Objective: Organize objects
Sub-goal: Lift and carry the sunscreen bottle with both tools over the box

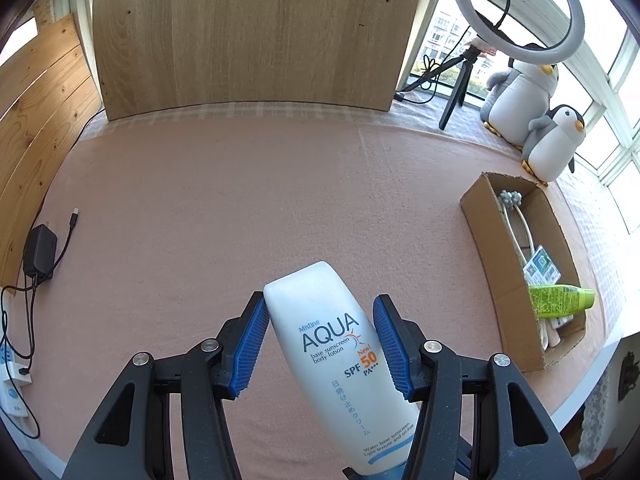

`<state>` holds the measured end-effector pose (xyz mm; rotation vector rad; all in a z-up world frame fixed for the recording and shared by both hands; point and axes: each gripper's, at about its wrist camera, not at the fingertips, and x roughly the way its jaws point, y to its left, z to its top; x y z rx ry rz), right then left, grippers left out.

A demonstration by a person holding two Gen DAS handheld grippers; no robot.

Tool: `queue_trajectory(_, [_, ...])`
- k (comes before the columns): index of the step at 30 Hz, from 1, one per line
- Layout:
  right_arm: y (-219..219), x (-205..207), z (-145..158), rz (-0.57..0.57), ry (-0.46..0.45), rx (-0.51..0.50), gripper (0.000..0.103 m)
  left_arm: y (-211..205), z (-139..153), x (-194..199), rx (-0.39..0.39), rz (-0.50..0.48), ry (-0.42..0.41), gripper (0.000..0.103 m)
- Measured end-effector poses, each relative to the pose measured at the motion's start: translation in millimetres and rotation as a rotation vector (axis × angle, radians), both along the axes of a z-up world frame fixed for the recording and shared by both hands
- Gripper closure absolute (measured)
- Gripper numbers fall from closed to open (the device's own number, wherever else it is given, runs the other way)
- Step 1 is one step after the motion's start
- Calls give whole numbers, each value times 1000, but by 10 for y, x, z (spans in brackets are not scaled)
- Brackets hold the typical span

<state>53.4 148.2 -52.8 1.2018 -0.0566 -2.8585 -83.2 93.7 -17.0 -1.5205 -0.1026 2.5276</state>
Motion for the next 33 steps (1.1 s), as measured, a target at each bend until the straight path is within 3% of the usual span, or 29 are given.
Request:
queue_trajectory(6, [198,163,57,-75,10,-6,64,493,69,-64,-1,-87,16,46])
queue_trajectory(22, [1276,675,81,-388,23,7,64,2274,157,-125,44,-380,38,47])
queue_trajectory(33, [1779,753,83,-487,32,27,64,2756,172,-290,52,-442,49,47])
